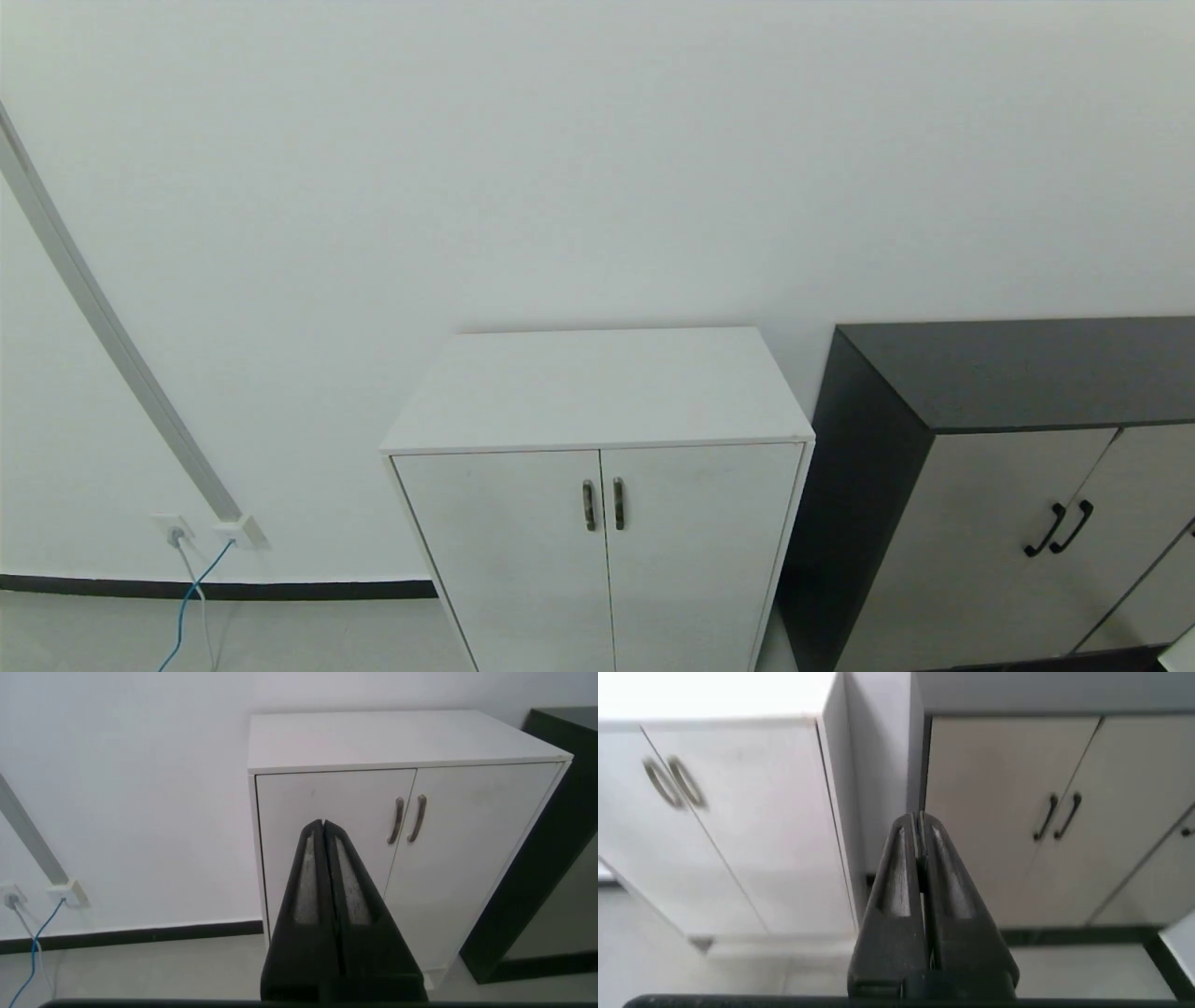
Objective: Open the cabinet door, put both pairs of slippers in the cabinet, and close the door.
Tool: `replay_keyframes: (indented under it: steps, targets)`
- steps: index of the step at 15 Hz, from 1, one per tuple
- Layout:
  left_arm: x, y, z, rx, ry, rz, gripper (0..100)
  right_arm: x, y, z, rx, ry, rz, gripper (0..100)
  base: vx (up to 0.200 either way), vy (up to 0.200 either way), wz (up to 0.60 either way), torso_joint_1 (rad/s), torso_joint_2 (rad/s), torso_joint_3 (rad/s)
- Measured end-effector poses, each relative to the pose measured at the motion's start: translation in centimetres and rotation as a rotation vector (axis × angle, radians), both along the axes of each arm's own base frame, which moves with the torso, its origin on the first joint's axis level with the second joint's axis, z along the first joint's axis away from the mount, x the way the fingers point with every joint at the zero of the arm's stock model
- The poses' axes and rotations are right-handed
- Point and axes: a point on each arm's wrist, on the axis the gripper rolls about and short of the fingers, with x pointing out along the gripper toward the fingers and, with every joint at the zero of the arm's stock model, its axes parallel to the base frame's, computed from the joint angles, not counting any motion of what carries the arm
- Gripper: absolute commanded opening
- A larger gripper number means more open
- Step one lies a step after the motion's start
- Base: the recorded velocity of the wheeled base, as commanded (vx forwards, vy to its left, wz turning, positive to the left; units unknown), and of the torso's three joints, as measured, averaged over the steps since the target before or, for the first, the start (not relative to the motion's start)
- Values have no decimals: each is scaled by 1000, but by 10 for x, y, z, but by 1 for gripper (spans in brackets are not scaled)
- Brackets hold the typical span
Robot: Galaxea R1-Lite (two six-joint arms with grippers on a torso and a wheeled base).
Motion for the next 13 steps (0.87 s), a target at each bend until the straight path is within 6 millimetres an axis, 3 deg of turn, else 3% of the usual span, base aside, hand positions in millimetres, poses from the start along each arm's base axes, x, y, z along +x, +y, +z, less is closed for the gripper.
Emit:
replay_keyframes:
  steps: [13]
  targets:
    - [0,0,0,2,0,-2,0,-5,0,-1,75,-76,-13,0,0,0,0,0,0,0]
